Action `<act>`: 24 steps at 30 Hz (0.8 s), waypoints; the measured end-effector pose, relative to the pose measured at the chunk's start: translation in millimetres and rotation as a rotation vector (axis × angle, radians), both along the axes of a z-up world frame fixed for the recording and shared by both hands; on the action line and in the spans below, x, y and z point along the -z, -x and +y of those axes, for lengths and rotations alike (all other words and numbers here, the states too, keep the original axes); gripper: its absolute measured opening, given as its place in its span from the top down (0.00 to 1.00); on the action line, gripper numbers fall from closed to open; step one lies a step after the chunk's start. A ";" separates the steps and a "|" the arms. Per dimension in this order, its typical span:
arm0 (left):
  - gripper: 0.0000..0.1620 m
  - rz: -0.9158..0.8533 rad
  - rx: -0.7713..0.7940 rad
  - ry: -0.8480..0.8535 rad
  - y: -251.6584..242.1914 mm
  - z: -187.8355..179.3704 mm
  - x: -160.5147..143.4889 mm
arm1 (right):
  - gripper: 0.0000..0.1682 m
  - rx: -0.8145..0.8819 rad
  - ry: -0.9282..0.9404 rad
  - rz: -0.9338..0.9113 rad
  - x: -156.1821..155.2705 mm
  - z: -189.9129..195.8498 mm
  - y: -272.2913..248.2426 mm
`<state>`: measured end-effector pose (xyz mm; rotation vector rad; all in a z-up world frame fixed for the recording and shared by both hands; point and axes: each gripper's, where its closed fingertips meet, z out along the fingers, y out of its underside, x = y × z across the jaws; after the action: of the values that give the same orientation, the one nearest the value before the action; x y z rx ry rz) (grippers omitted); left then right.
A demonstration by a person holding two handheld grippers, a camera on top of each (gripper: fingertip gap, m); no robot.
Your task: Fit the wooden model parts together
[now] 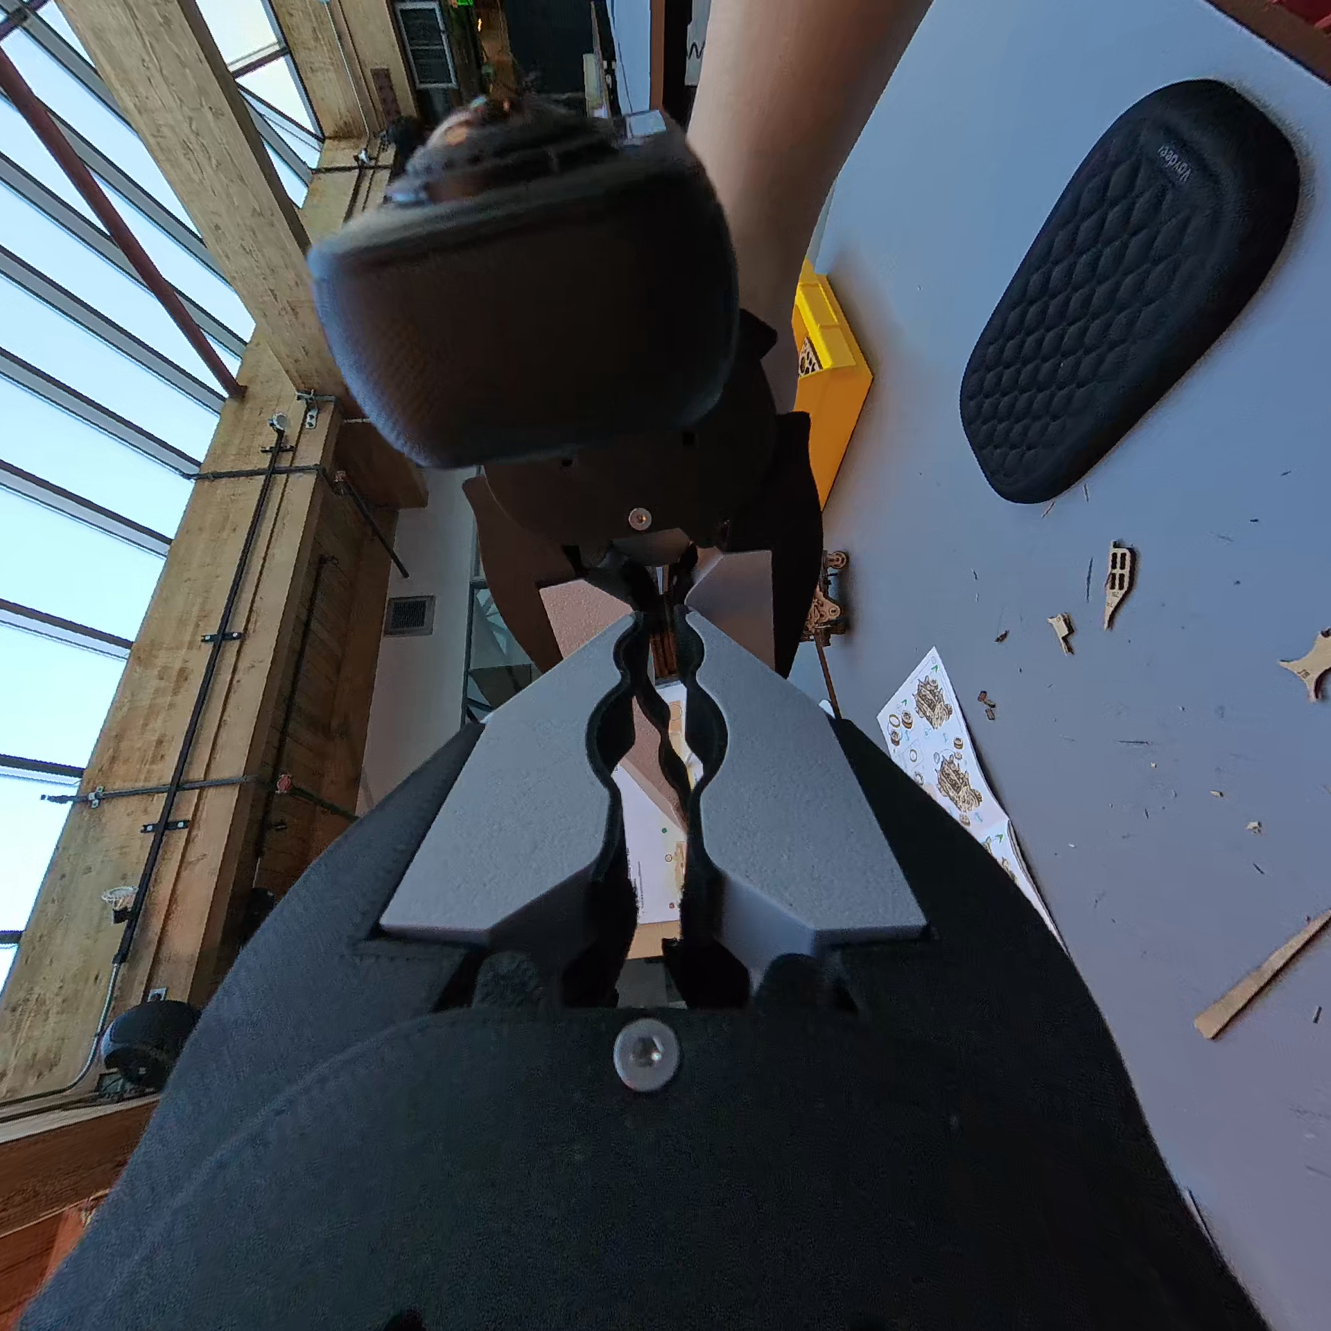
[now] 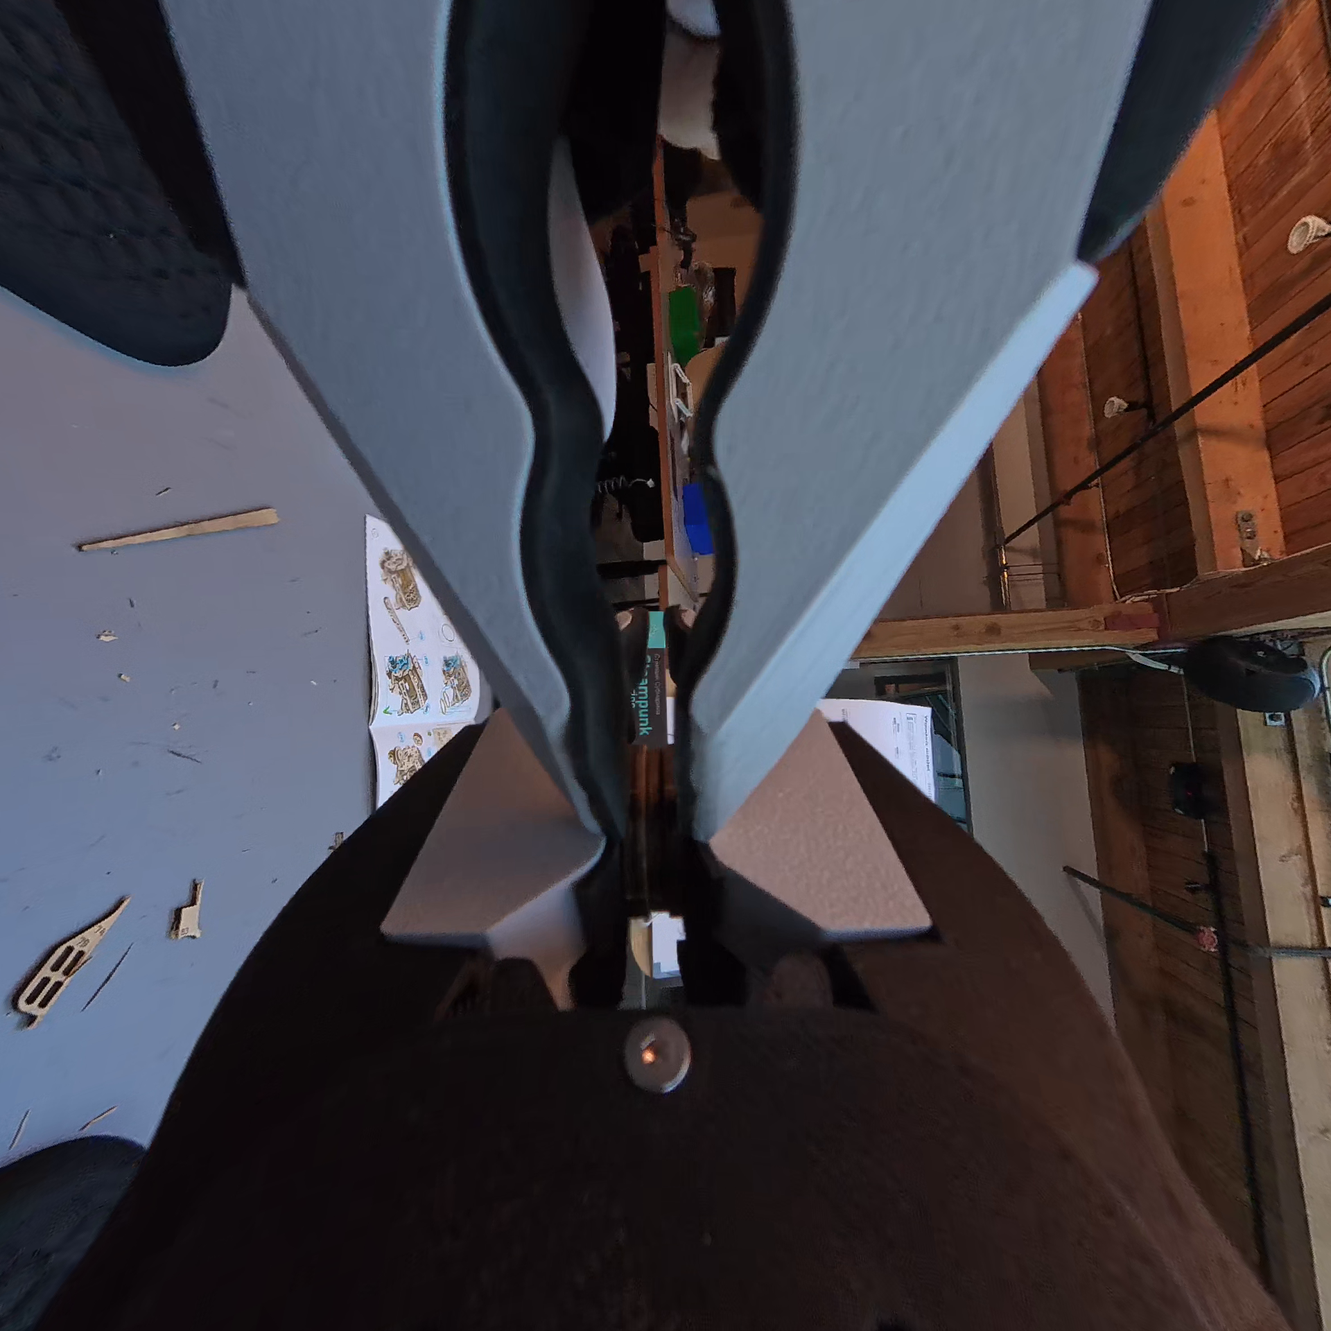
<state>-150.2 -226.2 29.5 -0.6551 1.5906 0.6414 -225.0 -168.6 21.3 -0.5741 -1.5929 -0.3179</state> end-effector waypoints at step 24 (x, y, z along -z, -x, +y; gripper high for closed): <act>0.97 -0.024 0.008 0.009 2.8 -2.0 -4.2 | 0.96 0.040 0.006 -0.047 -0.7 1.0 -0.3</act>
<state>-153.1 -228.2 33.7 -0.6611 1.5737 0.6185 -224.7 -167.6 22.0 -0.6071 -1.6299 -0.3590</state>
